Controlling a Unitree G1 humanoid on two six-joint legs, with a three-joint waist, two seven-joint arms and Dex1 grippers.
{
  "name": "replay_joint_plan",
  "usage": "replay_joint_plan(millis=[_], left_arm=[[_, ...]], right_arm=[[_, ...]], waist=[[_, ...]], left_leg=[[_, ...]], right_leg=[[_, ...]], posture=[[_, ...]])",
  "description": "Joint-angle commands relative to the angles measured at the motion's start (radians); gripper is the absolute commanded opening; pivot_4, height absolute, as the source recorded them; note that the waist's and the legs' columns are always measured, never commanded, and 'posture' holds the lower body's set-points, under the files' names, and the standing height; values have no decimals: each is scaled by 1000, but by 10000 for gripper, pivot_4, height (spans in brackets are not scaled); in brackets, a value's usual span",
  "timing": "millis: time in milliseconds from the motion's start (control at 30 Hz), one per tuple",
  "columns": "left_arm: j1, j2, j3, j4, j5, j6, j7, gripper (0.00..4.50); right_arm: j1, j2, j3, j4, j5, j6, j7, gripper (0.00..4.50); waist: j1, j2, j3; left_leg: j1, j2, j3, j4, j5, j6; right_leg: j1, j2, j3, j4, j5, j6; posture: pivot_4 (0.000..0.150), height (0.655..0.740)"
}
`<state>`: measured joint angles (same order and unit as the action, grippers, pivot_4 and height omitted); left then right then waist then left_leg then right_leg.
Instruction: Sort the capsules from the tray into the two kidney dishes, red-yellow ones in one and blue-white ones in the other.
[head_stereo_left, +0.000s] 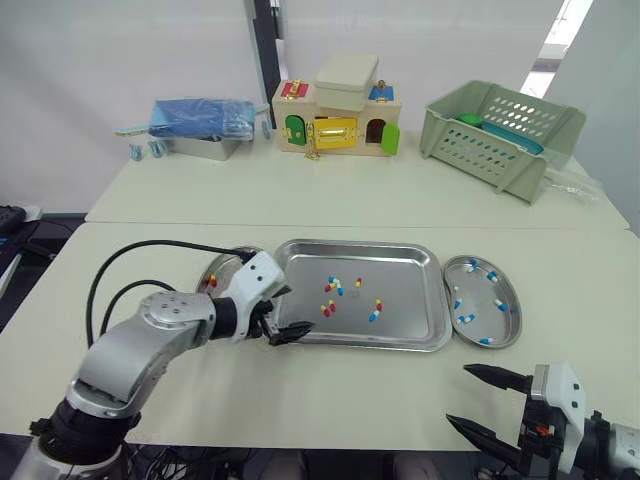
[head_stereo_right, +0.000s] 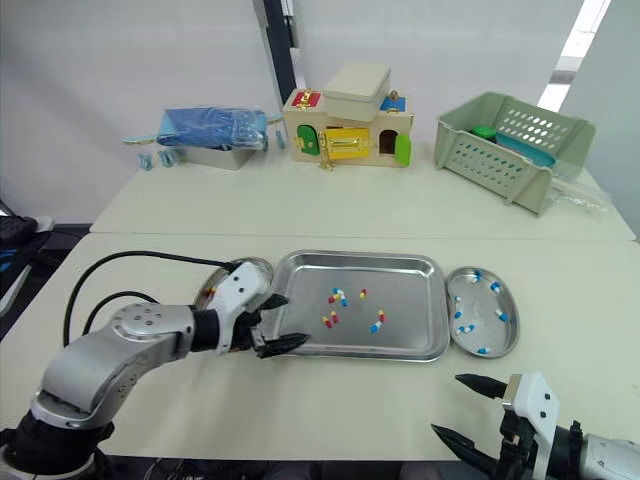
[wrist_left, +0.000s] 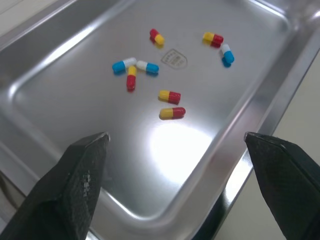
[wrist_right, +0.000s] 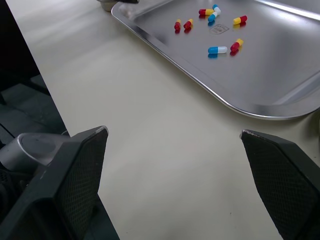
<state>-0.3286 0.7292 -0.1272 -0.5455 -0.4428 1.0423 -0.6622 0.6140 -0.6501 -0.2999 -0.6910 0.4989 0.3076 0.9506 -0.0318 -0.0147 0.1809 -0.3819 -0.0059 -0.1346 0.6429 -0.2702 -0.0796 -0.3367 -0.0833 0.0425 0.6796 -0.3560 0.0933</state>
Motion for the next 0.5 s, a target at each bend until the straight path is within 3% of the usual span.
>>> replay_joint_plan(millis=[33,233,500], left_arm=[[-41,-31,-52,-49,41,64,90,45000],[-102,-101,-138,-14,78,132,175,45000],[-133,-99,-198,48,137,94,186,45000]], right_arm=[[15,7,-8,-48,28,3,-23,44640],[23,14,12,-55,25,-2,-45,44640],[30,29,35,-24,7,-33,-42,44640]], waist=[[0,0,0],[1,0,0],[0,0,0]], left_leg=[[0,0,0,0,0,0],[0,0,0,0,0,0],[0,0,0,0,0,0]], right_leg=[[0,0,0,0,0,0],[0,0,0,0,0,0],[0,0,0,0,0,0]], posture=[[1500,7400],[1500,7400],[1500,7400]])
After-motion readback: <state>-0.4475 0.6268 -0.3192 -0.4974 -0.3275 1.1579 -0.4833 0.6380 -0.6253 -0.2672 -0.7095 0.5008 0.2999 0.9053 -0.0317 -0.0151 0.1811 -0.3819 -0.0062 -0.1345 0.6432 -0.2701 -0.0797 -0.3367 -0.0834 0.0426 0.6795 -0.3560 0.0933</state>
